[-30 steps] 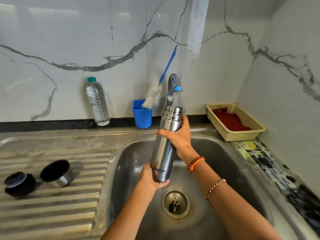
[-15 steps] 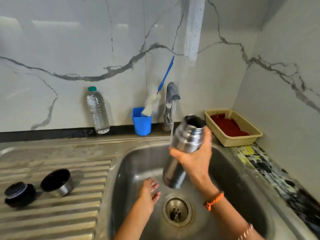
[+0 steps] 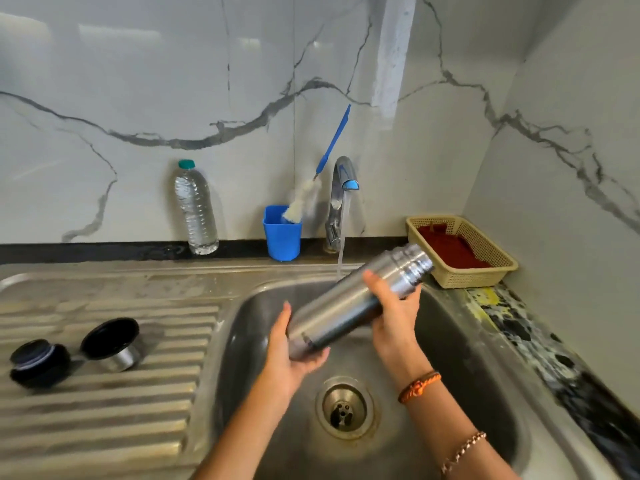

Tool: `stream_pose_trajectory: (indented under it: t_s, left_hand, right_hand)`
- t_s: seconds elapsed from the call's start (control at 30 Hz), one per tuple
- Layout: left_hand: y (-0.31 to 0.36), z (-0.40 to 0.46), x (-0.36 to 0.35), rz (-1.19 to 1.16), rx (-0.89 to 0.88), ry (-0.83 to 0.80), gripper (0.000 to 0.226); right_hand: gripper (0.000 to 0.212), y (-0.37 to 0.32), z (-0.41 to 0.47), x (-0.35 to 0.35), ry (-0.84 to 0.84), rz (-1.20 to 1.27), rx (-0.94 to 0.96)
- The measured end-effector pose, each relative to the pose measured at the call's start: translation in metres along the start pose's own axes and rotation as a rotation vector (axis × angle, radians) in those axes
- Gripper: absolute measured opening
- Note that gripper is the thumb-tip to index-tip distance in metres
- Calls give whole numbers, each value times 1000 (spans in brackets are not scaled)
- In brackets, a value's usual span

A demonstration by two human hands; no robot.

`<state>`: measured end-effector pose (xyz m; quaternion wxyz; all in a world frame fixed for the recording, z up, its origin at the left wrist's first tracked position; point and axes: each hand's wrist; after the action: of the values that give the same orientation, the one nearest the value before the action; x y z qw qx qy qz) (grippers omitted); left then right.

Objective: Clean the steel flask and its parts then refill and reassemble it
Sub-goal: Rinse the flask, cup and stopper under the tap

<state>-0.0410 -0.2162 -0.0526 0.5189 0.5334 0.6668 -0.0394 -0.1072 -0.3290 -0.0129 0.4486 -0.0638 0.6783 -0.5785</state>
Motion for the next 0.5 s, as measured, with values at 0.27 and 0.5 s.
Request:
stream_pose_trajectory:
  t_s: [0.27,0.5]
  left_hand:
    - [44,-22,-46,1058,-809,190,36]
    - [40,-19,-64,1610,-961,161,52]
  right_hand:
    - [23,27,-2,5,152,531,-435]
    - [25,43,4,9,226,533,-554]
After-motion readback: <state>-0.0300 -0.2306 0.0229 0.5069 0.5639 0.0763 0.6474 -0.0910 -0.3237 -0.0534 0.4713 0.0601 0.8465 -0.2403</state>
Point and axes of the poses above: each hand's wrist, its own z-axis towards the middle knuckle, its own x-axis out of the back of the hand, y = z × x, and after that the axes turned 10 degrees about -y, right-handed
